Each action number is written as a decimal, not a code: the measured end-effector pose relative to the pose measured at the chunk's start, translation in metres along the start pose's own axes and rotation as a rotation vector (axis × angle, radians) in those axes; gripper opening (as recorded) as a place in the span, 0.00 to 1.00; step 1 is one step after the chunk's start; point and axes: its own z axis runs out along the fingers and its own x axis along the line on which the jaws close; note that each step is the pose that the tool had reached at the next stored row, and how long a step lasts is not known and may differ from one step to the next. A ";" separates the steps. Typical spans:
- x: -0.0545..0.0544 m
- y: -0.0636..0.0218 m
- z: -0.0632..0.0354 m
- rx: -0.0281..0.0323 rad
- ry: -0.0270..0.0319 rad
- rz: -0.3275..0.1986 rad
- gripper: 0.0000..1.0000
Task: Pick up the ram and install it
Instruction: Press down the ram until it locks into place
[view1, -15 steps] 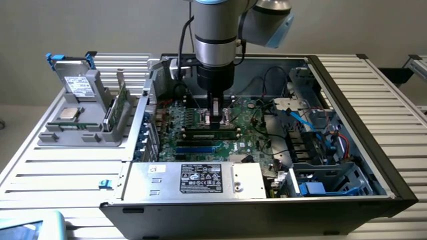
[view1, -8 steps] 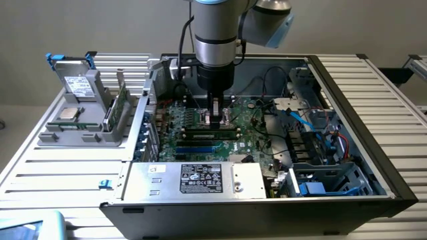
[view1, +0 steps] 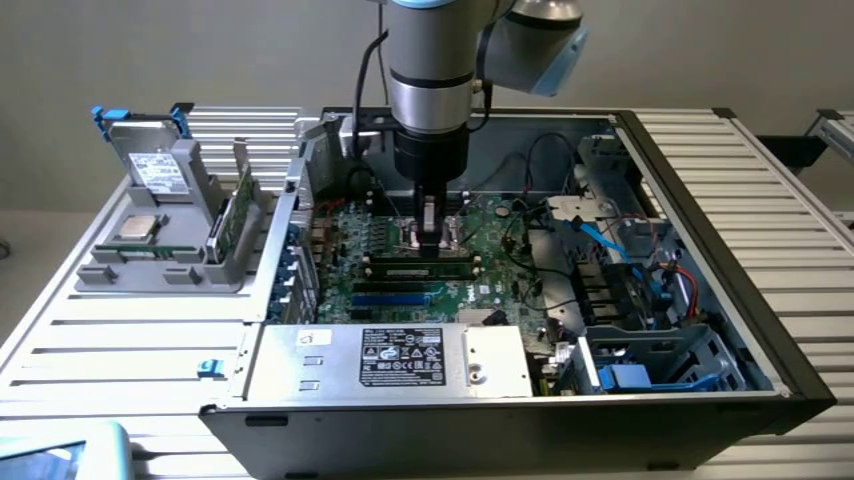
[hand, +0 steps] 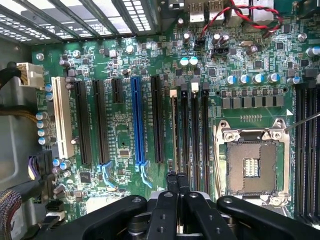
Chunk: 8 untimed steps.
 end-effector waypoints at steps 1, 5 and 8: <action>0.000 0.0000 0.0000 -0.0010 -0.0001 0.012 0.11; 0.000 0.0000 0.0000 -0.0055 0.0013 0.072 0.11; 0.000 0.0000 0.0000 -0.0088 0.0024 0.117 0.11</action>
